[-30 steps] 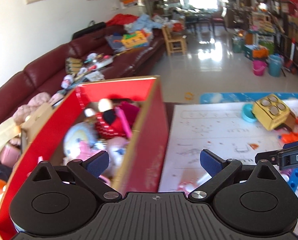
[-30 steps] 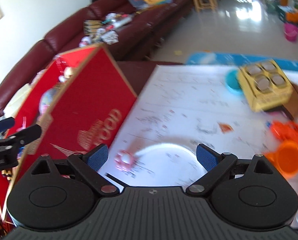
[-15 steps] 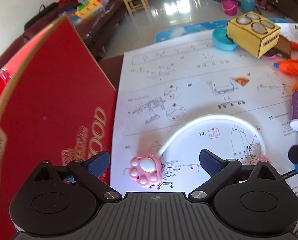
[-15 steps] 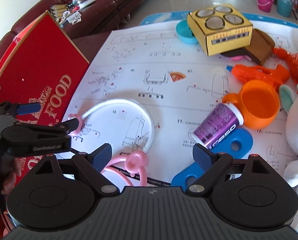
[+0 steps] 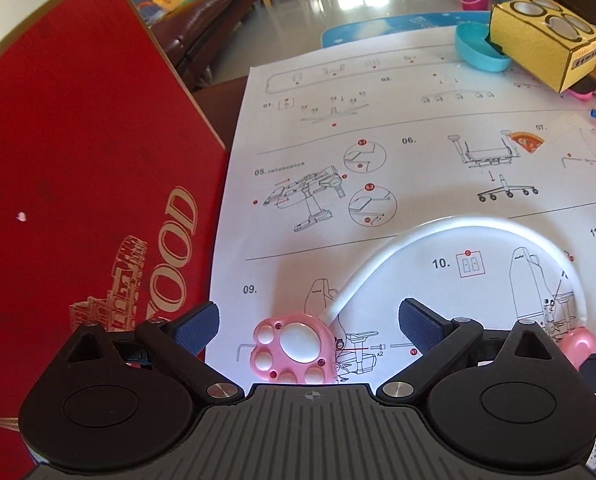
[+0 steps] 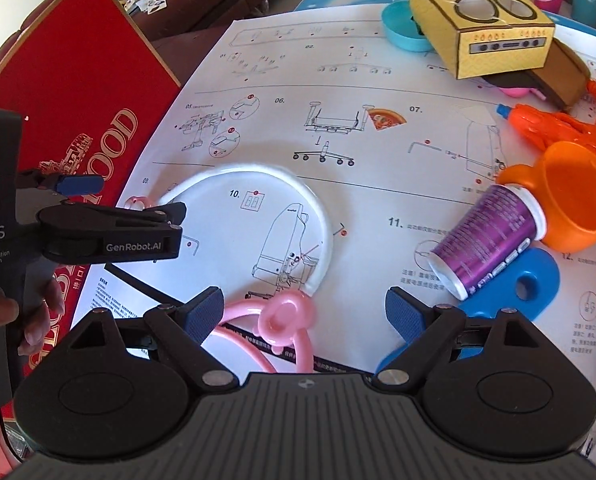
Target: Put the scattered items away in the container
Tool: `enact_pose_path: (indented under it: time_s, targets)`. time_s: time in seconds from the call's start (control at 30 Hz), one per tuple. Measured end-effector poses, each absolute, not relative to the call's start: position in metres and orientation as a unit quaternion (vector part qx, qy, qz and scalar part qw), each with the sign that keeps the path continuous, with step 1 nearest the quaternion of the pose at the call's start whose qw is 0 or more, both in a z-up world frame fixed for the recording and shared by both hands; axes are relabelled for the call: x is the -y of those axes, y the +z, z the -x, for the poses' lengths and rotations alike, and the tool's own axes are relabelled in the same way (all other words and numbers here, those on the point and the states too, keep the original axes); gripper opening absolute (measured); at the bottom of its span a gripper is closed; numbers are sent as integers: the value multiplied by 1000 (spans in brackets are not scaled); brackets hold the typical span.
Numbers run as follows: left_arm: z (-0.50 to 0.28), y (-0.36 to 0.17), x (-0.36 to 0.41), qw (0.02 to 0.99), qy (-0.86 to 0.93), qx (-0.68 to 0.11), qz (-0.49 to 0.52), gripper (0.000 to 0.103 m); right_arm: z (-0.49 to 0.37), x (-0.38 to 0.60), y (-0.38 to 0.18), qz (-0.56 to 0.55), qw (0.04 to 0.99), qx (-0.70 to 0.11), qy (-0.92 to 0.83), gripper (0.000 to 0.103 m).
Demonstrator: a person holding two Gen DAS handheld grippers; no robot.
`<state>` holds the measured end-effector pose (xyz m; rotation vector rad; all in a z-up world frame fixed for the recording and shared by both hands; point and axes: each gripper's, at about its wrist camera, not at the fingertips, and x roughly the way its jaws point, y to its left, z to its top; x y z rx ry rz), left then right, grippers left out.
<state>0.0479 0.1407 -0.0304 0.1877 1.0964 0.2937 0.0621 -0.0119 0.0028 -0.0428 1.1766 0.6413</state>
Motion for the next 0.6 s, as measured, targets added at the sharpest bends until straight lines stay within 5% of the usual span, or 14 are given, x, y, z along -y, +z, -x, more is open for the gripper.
enact_pose_path:
  time_s: [0.6]
  targets:
    - [-28, -47, -161, 845, 109, -524, -6, 100, -59, -7, -19, 82, 801, -518, 290, 95]
